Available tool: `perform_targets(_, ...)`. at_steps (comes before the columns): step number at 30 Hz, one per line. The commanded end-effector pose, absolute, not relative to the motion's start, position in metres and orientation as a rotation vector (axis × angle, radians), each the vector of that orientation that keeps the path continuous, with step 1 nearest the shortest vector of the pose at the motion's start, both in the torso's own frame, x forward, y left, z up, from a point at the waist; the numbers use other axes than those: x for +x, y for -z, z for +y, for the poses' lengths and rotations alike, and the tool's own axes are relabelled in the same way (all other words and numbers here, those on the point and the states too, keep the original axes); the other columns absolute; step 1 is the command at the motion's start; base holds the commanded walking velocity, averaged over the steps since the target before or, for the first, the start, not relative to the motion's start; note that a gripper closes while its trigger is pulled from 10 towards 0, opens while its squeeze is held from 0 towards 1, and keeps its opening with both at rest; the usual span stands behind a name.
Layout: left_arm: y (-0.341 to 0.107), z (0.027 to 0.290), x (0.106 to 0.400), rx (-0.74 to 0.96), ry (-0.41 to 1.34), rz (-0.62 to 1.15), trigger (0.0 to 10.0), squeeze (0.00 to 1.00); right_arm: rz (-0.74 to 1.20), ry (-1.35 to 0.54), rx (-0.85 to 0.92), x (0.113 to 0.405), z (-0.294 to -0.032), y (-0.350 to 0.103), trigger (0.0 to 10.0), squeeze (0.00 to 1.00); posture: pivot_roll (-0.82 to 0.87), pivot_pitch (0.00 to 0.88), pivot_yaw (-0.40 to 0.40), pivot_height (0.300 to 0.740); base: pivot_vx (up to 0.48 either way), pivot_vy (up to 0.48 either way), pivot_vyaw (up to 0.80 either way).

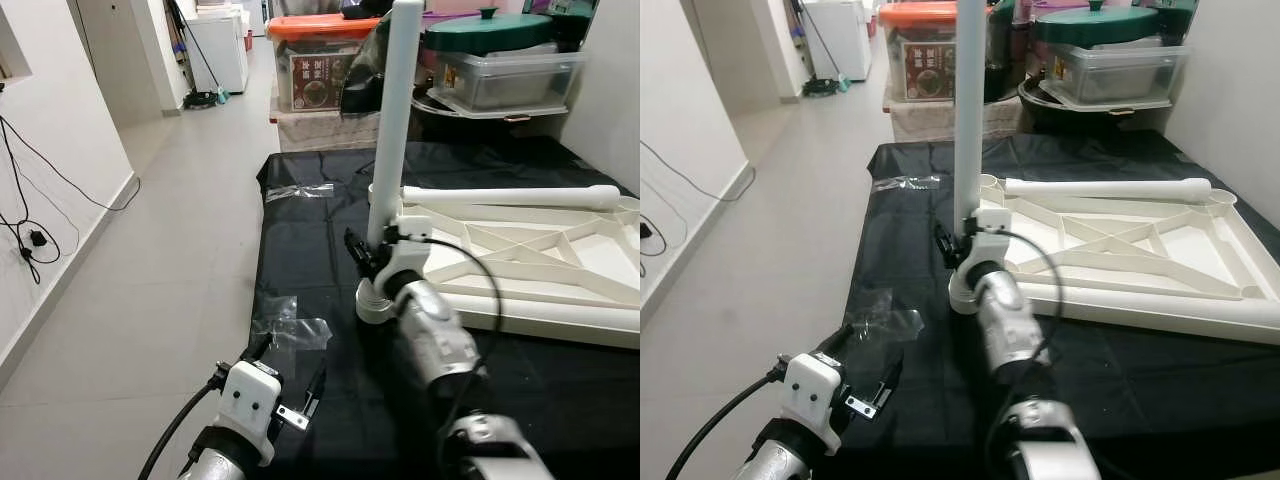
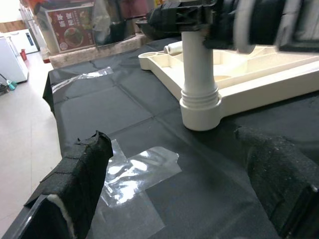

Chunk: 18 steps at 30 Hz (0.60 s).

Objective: Building children table

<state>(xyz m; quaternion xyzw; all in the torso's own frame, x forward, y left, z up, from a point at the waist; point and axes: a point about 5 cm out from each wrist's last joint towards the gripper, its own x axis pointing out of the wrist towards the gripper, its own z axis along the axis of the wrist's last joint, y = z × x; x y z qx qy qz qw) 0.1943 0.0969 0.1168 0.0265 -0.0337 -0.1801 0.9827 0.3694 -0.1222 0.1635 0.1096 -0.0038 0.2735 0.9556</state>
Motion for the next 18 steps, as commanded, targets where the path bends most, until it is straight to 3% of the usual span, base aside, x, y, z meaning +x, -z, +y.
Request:
perform_targets(1,-0.115,0.097,0.194,0.057,0.368,-0.063,10.0,0.00,0.061,-0.830,0.249,0.362,-0.097,-0.157,10.0,0.00,0.01,0.000,0.011,0.740,0.000,0.000,0.00)
perform_targets(3,-0.114,0.097,0.194,0.058,0.370,-0.063,10.0,0.00,0.122,-1.068,0.190,0.353,-0.093,-0.152,10.0,0.00,0.01,0.000,0.014,0.740,0.000,0.000,0.00)
perform_targets(7,-0.114,0.097,0.194,0.059,0.370,-0.062,10.0,0.00,0.199,-1.197,0.142,0.347,-0.091,-0.146,10.0,0.00,0.02,0.000,0.011,0.740,0.000,0.000,0.00)
perform_targets(8,-0.114,0.097,0.194,0.059,0.367,-0.063,10.0,0.00,0.251,-1.348,0.087,0.342,-0.087,-0.143,10.0,0.00,0.02,0.000,0.011,0.740,0.000,0.000,0.00)
perform_targets(12,-0.113,0.097,0.194,0.060,0.366,-0.062,10.0,0.00,0.260,-1.423,0.072,0.341,-0.082,-0.145,10.0,0.00,0.03,0.000,0.001,0.740,0.000,0.000,0.00)
perform_targets(13,-0.113,0.097,0.194,0.060,0.366,-0.062,10.0,0.00,0.253,-1.438,0.082,0.342,-0.080,-0.147,9.2,0.00,0.03,0.000,0.001,0.740,0.000,0.000,0.00)
perform_targets(15,-0.113,0.097,0.194,0.060,0.366,-0.062,10.0,0.00,0.248,-1.448,0.089,0.342,-0.079,-0.148,9.2,0.00,0.03,0.000,0.001,0.740,0.000,0.000,0.00)
perform_targets(16,-0.113,0.097,0.194,0.061,0.367,-0.062,10.0,0.00,0.239,-1.428,0.109,0.345,-0.077,-0.149,0.0,0.00,0.03,0.000,0.002,0.740,0.000,0.000,0.00)
perform_targets(18,-0.113,0.097,0.194,0.062,0.367,-0.062,10.0,0.00,0.222,-1.404,0.119,0.347,-0.076,-0.150,0.0,0.00,0.03,0.000,0.002,0.740,0.000,0.000,0.00)
